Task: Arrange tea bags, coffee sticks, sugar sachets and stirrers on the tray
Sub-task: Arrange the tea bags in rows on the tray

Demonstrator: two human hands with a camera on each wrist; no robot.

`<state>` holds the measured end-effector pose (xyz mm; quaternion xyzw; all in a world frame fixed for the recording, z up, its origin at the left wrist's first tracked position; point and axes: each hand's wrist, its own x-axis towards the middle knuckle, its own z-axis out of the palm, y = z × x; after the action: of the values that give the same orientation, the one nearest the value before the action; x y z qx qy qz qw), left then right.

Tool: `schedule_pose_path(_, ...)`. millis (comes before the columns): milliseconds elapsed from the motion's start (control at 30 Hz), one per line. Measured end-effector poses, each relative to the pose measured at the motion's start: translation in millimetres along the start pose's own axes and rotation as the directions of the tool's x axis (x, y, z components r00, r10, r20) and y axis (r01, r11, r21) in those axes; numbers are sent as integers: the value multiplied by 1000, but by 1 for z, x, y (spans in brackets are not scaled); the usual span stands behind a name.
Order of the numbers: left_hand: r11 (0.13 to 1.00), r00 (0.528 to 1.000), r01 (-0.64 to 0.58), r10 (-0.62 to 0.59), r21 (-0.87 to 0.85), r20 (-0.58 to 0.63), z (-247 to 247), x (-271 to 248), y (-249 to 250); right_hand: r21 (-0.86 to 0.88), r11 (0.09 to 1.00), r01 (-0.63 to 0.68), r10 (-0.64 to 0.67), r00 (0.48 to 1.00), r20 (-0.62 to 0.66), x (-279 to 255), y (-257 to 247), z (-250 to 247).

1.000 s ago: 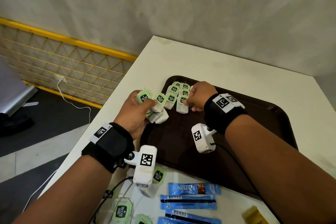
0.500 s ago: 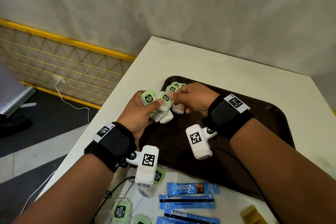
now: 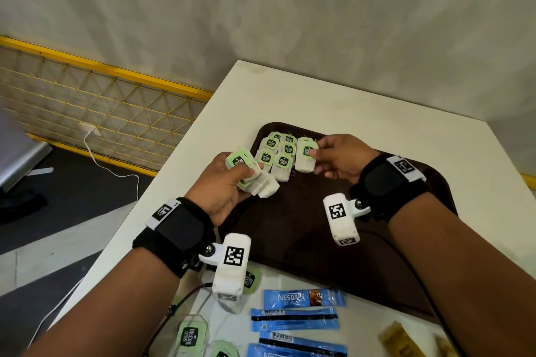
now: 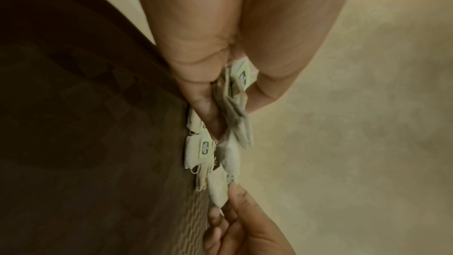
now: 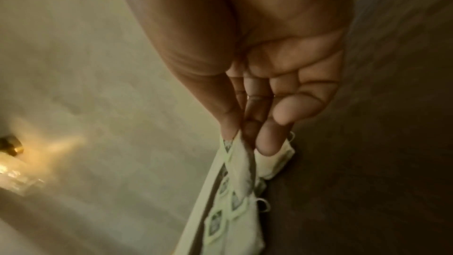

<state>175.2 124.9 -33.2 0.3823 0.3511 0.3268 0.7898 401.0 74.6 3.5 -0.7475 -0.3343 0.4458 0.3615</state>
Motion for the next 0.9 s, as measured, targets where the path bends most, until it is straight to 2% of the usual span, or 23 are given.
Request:
schedule_pose_path(100, 1000, 1000, -2, 2, 2, -6, 1, -1, -1, -126, 990, -57, 55, 998, -23, 3, 9, 4)
schedule_pose_path(233, 1000, 1000, 2, -2, 20, -4, 2, -2, -3, -176, 975, -136, 123, 989, -84, 8, 12, 11)
schedule_pose_path(333, 999, 1000, -3, 4, 32, -16, 1, -3, -4, -223, 963, -148, 128, 987, -100, 7, 8, 15)
schedule_pose_path(433, 999, 1000, -21, 22, 47, -17, -1, -4, -4, -358, 922, -150, 124, 988, -95, 5, 6, 16)
schedule_pose_path(500, 997, 999, -34, 35, 68, -7, -1, -5, -4, -515, 851, -104, 40, 990, -133, 5, 5, 16)
schedule_pose_path(567, 994, 999, -50, 50, 94, 5, -1, -6, -3, -583, 813, 6, -120, 980, -156, 3, 1, 18)
schedule_pose_path(633, 992, 998, -64, 62, 107, 22, -1, -6, -3, -445, 884, 141, -176, 984, -38, -6, -6, 28)
schedule_pose_path(700, 991, 996, -77, 72, 110, 46, 0, -6, -4, -235, 956, 178, -143, 977, 157, -17, -11, 43)
schedule_pose_path(733, 991, 996, -79, 74, 104, 52, 0, -6, -4, -183, 965, 188, -147, 965, 219, -22, -13, 50)
schedule_pose_path(767, 993, 996, -73, 68, 96, 50, 0, -6, -4, -157, 964, 213, -173, 956, 237, -24, -15, 56)
schedule_pose_path(900, 984, 995, -64, 50, 167, 87, -2, -11, -6, -105, 942, 318, -304, 944, 129, -19, -18, 68)
